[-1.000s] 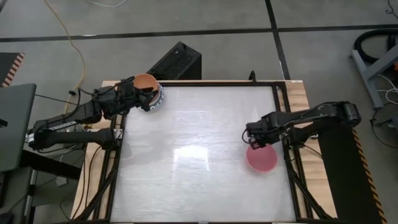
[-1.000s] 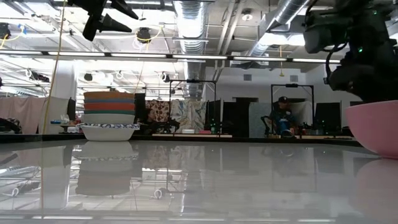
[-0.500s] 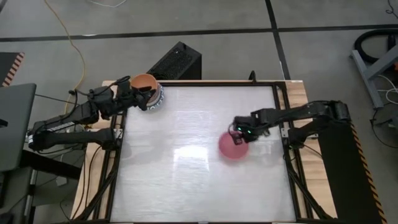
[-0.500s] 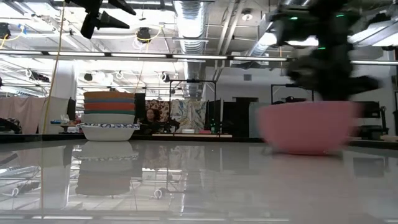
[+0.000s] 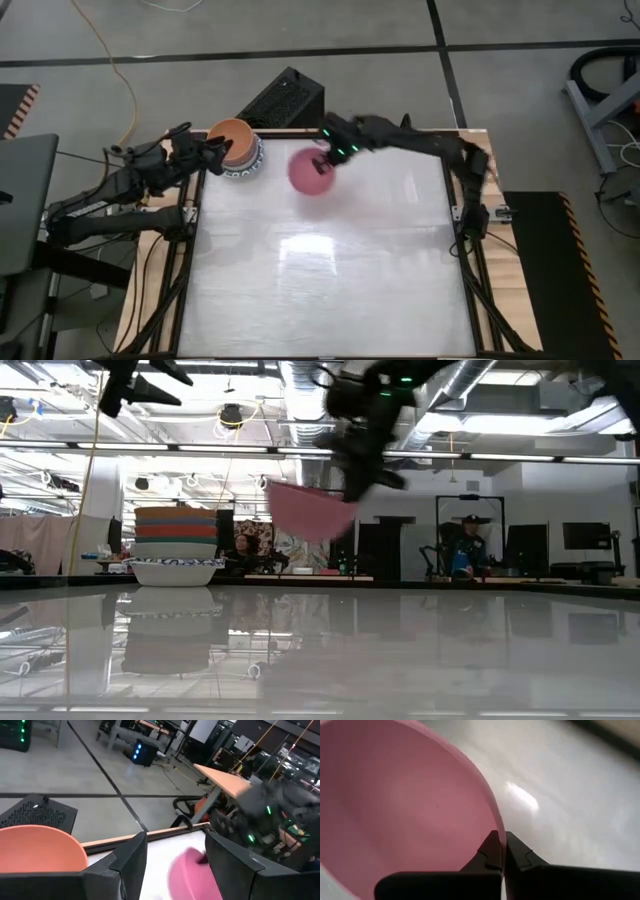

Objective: Nest bowls inside each other
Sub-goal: Stack the pink bowl on top of the brown bowl

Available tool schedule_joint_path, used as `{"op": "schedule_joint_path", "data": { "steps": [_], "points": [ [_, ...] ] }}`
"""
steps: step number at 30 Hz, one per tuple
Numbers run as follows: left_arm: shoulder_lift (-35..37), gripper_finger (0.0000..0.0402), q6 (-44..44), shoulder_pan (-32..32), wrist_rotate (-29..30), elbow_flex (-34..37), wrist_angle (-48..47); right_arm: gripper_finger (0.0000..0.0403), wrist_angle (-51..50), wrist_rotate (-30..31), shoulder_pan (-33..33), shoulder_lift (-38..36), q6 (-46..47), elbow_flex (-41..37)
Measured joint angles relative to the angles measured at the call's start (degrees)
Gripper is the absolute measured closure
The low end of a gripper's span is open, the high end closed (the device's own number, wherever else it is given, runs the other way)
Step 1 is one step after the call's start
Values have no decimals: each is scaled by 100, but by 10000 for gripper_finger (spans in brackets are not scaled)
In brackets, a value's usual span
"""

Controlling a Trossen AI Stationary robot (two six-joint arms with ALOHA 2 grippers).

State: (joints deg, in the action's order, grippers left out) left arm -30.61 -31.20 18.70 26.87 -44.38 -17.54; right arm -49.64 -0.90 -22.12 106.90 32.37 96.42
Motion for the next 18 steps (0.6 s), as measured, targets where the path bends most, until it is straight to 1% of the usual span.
{"op": "schedule_joint_path", "data": {
  "steps": [4,7,8,10,11,13,15,17,18],
  "points": [
    [30,212,-4,0,14,0,-8,396,-211,-55,-180,1089,-630,2166],
    [31,212,-9,-2,48,0,71,396,-361,-194,-253,1927,-900,3741],
    [31,212,-11,0,49,0,83,396,-155,-259,-256,2119,-951,3884],
    [37,212,-11,0,59,0,83,396,994,-661,-259,2017,-737,3344],
    [39,212,-11,0,59,0,83,396,1302,-804,-278,2015,-613,3154],
    [39,212,-11,0,57,0,71,396,1795,-844,-217,2097,-536,3077],
    [40,212,-11,-4,53,0,72,396,1854,-853,-197,2174,-876,3075],
    [42,212,-11,-2,56,0,62,396,2477,-827,-123,2282,-1116,3085],
    [42,212,-11,-3,55,0,60,396,2627,-799,-97,2300,-1199,3071]
  ]
}}
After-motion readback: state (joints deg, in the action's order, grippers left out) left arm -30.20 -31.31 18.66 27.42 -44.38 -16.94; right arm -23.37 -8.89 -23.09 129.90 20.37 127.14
